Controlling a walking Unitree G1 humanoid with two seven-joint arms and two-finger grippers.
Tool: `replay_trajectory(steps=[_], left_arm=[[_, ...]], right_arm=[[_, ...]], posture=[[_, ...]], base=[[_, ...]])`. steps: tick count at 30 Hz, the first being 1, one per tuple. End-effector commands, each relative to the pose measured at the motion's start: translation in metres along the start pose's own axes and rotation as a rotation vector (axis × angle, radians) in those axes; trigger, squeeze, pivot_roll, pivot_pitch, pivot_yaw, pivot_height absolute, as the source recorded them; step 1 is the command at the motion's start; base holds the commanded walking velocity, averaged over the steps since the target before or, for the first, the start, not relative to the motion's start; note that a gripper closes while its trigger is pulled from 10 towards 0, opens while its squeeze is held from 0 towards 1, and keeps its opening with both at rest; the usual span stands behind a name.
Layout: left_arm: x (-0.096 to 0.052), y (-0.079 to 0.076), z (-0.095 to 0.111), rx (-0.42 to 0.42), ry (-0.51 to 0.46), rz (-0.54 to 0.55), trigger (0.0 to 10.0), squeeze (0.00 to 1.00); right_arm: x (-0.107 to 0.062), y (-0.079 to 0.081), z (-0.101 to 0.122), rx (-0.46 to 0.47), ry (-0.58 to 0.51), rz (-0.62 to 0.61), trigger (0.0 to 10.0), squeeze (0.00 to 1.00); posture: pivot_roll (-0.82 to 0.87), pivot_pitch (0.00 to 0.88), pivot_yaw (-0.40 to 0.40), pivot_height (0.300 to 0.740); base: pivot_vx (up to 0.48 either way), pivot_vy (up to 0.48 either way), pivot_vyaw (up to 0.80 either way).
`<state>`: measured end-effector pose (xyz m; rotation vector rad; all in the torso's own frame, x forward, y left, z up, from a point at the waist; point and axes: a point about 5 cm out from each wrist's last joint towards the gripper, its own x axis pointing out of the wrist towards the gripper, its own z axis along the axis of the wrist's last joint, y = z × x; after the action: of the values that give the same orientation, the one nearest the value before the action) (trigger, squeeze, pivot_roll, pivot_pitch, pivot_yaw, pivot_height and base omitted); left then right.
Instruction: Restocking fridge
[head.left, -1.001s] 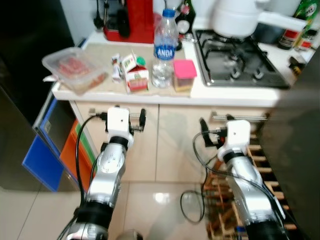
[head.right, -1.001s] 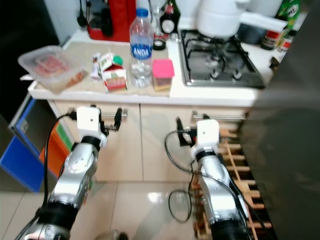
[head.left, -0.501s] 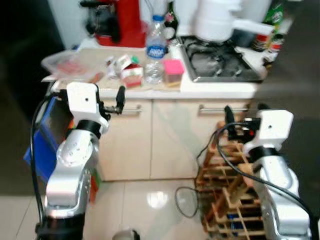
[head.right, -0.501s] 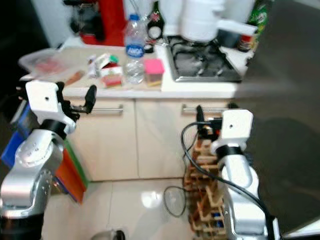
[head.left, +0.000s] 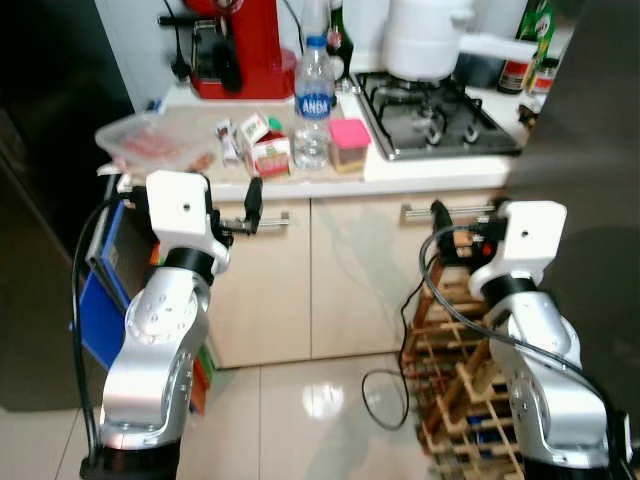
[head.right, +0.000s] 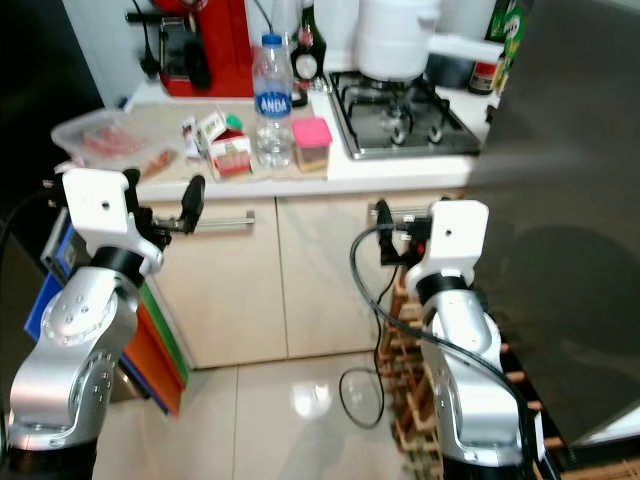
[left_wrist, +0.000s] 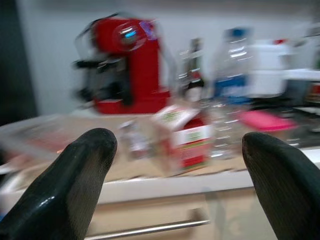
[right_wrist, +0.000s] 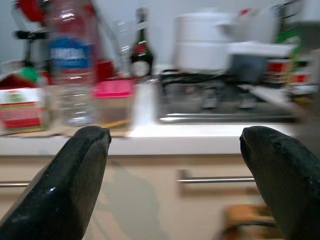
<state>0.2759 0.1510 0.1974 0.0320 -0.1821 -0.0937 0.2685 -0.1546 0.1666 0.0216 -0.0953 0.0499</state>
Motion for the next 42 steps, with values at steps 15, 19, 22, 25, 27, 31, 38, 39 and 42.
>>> replay_trajectory(steps=[15, 19, 22, 25, 27, 31, 38, 39, 42], left_arm=[[0.006, -0.008, 0.009, 0.079, -0.035, -0.031, 10.0, 0.00], [0.011, -0.010, 0.007, 0.066, -0.014, -0.038, 10.0, 0.00], [0.012, -0.010, 0.008, 0.077, -0.012, -0.031, 10.0, 0.00], [0.015, -0.011, 0.012, 0.084, -0.029, -0.037, 10.0, 0.00], [0.014, -0.013, 0.013, 0.074, -0.043, -0.047, 10.0, 0.00], [0.013, -0.016, 0.015, 0.060, -0.057, -0.057, 10.0, 0.00], [0.014, -0.016, 0.014, 0.057, -0.053, -0.063, 10.0, 0.00], [0.014, -0.016, 0.013, 0.056, -0.052, -0.064, 10.0, 0.00], [0.015, -0.016, 0.013, 0.054, -0.050, -0.064, 10.0, 0.00]], right_arm=[[0.007, 0.011, -0.002, 0.010, 0.013, 0.036, 10.0, 0.04], [0.008, 0.012, -0.005, 0.012, 0.018, 0.033, 10.0, 0.04], [0.008, 0.012, -0.006, 0.012, 0.019, 0.032, 10.0, 0.05], [0.008, 0.012, -0.006, 0.011, 0.020, 0.031, 10.0, 0.05], [0.007, 0.013, -0.007, 0.010, 0.020, 0.031, 10.0, 0.05], [0.007, 0.013, -0.007, 0.009, 0.022, 0.032, 10.0, 0.05], [0.007, 0.010, -0.011, 0.006, 0.038, 0.011, 10.0, 0.05], [0.007, 0.010, -0.012, 0.005, 0.039, 0.006, 10.0, 0.05], [0.008, 0.009, -0.012, 0.000, 0.042, -0.002, 10.0, 0.04]], posture=[[0.02, 0.000, 0.004, 0.740], [0.02, 0.000, 0.009, 0.740], [0.02, 0.000, 0.009, 0.740], [0.02, 0.000, 0.010, 0.740], [0.02, 0.000, 0.010, 0.740], [0.01, 0.000, 0.011, 0.740], [0.01, 0.000, 0.012, 0.740], [0.01, 0.000, 0.014, 0.740], [0.01, 0.000, 0.014, 0.740]], base=[[0.397, 0.197, 0.00], [0.227, 0.000, 0.00], [0.000, 0.000, 0.00], [0.000, 0.000, 0.00], [0.000, 0.000, 0.00], [0.000, -0.274, 0.00], [0.112, -0.386, 0.00], [0.274, -0.390, 0.00], [0.284, -0.385, 0.00]])
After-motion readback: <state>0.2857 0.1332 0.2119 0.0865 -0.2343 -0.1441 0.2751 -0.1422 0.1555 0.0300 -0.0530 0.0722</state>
